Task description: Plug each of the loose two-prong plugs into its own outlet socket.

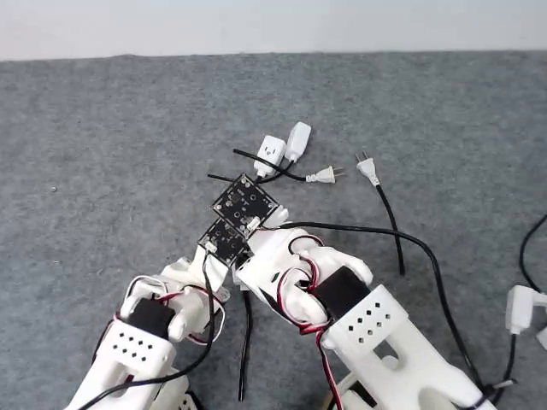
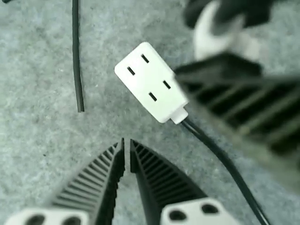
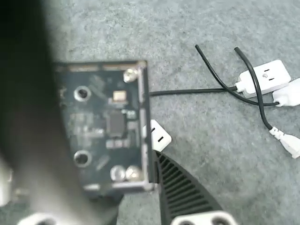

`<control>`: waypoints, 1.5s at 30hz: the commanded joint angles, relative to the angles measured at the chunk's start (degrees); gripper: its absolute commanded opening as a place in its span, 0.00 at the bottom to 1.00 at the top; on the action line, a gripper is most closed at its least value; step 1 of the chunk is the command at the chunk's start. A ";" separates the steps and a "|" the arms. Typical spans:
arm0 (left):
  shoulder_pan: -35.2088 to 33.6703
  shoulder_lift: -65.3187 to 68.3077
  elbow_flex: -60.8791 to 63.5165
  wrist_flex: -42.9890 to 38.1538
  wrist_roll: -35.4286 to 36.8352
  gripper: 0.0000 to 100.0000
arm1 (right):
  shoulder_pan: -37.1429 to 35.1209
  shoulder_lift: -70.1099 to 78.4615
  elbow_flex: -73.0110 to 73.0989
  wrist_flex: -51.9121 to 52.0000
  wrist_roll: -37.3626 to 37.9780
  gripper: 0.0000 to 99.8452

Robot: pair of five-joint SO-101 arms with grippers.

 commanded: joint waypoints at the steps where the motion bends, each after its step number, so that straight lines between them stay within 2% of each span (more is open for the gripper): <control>1: -3.16 -1.93 -0.75 -0.18 2.20 0.02 | 2.15 -1.54 0.00 -2.95 -5.10 0.01; 6: -14.24 -4.04 0.66 -5.71 11.25 0.02 | 6.99 -1.54 9.76 -18.68 -14.15 0.01; 9: -18.55 -3.78 1.01 -8.00 13.45 0.02 | 6.90 -1.54 15.21 -28.35 -15.91 0.01; 13: -19.52 -3.78 1.01 -8.09 13.71 0.02 | 5.85 -0.92 17.14 -33.80 -16.09 0.01; 19: -19.52 -3.78 1.01 -8.09 13.63 0.02 | 5.85 8.48 16.44 -39.69 -15.91 0.01; 23: -19.52 -3.78 1.01 -8.09 13.54 0.02 | 5.85 13.67 12.31 -37.85 -16.09 0.01; 31: -19.52 -3.78 1.01 -8.18 13.45 0.02 | 5.76 14.29 11.60 -37.58 -16.35 0.01; 39: -19.52 -4.04 1.01 -8.18 13.45 0.02 | 5.41 14.81 10.81 -37.67 -20.22 0.01; 45: -19.52 -4.13 1.10 -8.18 13.45 0.02 | 4.26 17.80 10.90 -40.57 -20.22 0.01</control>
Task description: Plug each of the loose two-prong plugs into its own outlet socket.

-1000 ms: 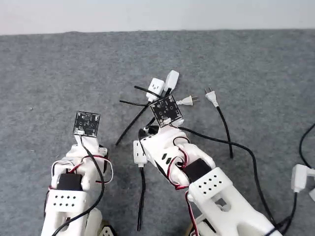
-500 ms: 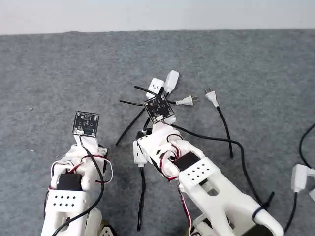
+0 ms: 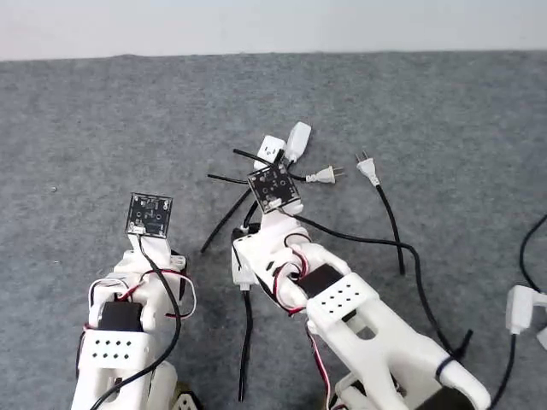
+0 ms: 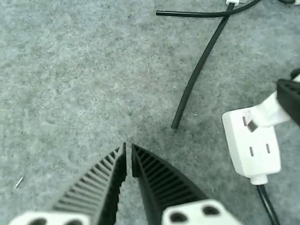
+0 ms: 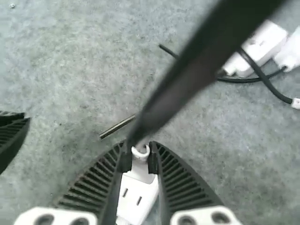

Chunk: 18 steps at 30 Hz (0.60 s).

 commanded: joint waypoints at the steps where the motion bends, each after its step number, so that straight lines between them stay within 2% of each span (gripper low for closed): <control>1: -0.44 -0.88 -0.48 -1.14 0.53 0.02 | -0.40 3.21 -4.04 -3.56 -0.62 0.01; 18: -0.44 -0.88 -0.40 -0.88 -1.32 0.02 | 0.92 4.00 -4.31 -3.56 1.23 0.01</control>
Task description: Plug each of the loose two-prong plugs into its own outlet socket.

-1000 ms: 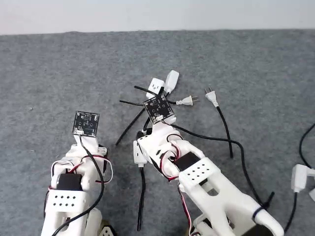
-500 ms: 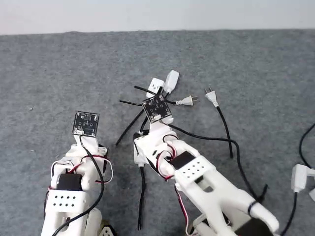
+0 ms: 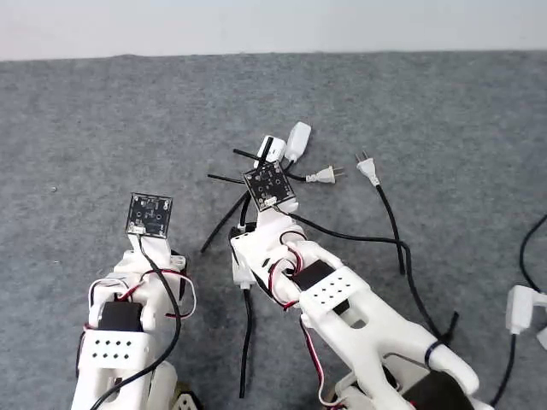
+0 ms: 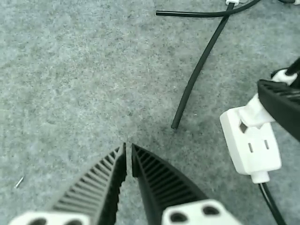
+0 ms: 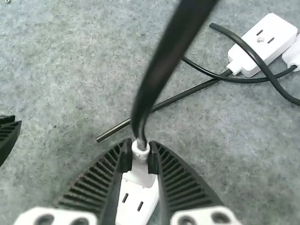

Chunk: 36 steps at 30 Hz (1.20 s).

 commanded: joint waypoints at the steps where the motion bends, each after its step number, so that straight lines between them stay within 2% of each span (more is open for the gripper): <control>1: -0.44 -0.88 -0.40 -0.88 -1.23 0.02 | 0.84 -1.45 -3.08 0.40 1.23 0.01; 36: -0.35 -0.97 -0.40 -0.70 -1.32 0.02 | 2.33 1.63 -5.01 -1.27 2.55 0.01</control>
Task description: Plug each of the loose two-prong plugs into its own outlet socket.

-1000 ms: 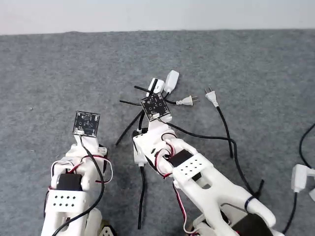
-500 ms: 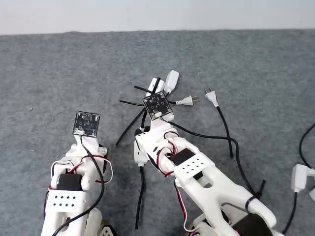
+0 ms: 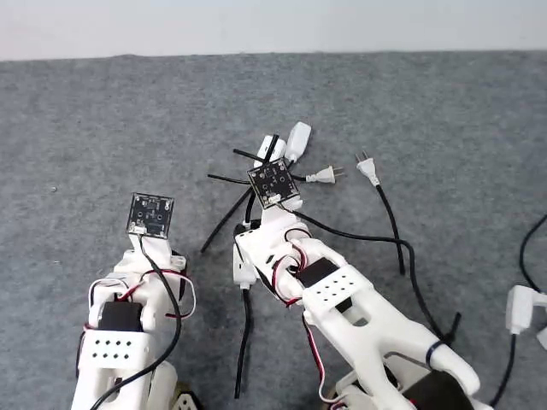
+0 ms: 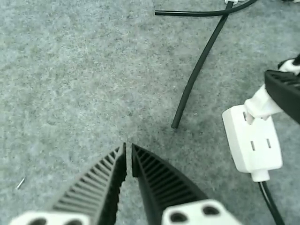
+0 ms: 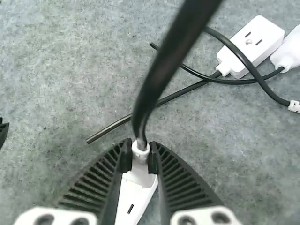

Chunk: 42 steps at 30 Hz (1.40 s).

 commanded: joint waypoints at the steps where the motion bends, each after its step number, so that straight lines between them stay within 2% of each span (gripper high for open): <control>1: -0.35 -0.97 -0.40 -0.70 -0.62 0.02 | 0.75 1.71 -5.36 -1.27 1.32 0.01; 14: -0.35 -0.97 -0.40 -0.70 -0.70 0.02 | 0.75 1.10 -5.36 -0.31 2.29 0.01; 25: -0.35 -0.97 -0.57 0.44 -1.93 0.02 | -2.42 0.40 -0.70 0.22 11.43 0.01; 32: -0.35 -0.97 -0.57 0.44 -2.11 0.02 | -2.33 -5.05 2.46 6.55 13.71 0.01; 42: -0.35 -0.97 -0.57 0.44 -2.11 0.02 | -2.15 -7.87 4.75 7.69 14.68 0.01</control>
